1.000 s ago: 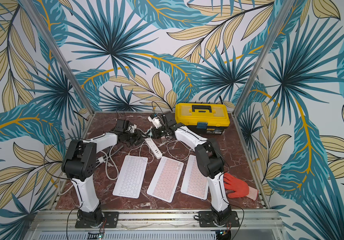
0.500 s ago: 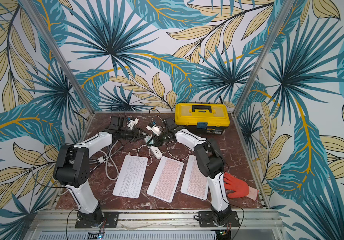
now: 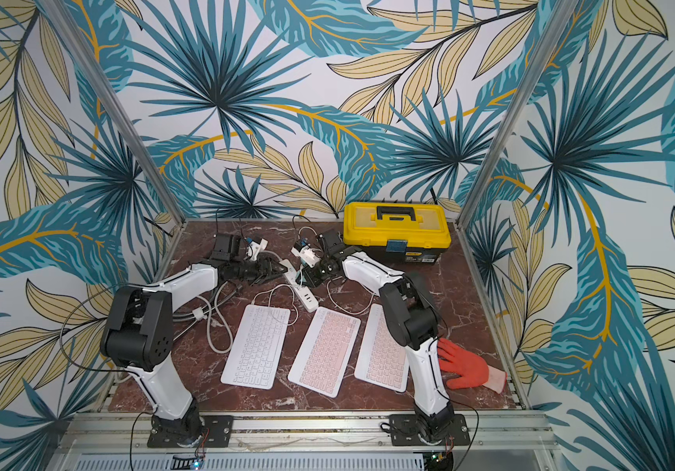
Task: Unplug the wireless keyboard
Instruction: Adjust the plug at the socket.
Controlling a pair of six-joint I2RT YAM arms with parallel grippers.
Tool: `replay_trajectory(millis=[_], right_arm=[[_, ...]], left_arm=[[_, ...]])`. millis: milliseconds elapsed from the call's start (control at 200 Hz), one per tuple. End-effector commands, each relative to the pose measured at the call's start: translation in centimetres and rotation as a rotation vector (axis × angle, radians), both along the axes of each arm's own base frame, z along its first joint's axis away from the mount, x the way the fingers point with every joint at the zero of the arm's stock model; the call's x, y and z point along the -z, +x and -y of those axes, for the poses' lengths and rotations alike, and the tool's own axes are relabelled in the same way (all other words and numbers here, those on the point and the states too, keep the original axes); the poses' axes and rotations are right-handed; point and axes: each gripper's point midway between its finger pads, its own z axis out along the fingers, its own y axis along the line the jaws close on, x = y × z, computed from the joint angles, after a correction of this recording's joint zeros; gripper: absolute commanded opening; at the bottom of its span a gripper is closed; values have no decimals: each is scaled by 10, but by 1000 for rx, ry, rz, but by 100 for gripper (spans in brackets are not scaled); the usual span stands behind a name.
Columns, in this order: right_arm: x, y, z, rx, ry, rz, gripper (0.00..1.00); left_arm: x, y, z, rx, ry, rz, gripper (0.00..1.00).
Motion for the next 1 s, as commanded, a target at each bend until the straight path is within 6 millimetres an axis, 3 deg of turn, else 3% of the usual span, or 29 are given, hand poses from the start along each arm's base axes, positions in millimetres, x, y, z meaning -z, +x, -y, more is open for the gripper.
replay_trajectory(millis=[0,240,381,671,836,996], right_arm=[[26,-5,0,0,-132,19,25],[40,-10,-1,8,-204,16,30],[37,-11,0,23,-207,12,39],[26,-16,-3,17,-169,-10,49],[19,-18,-8,7,-125,-27,47],[20,-20,-9,8,-100,-66,38]], left_arm=[[12,0,-6,-26,23,-22,44],[20,-2,-6,-31,30,-44,44],[22,-2,-6,-31,29,-48,44],[26,-2,-7,-33,30,-61,44],[27,-4,-7,-34,31,-65,44],[28,-4,-7,-35,34,-62,44]])
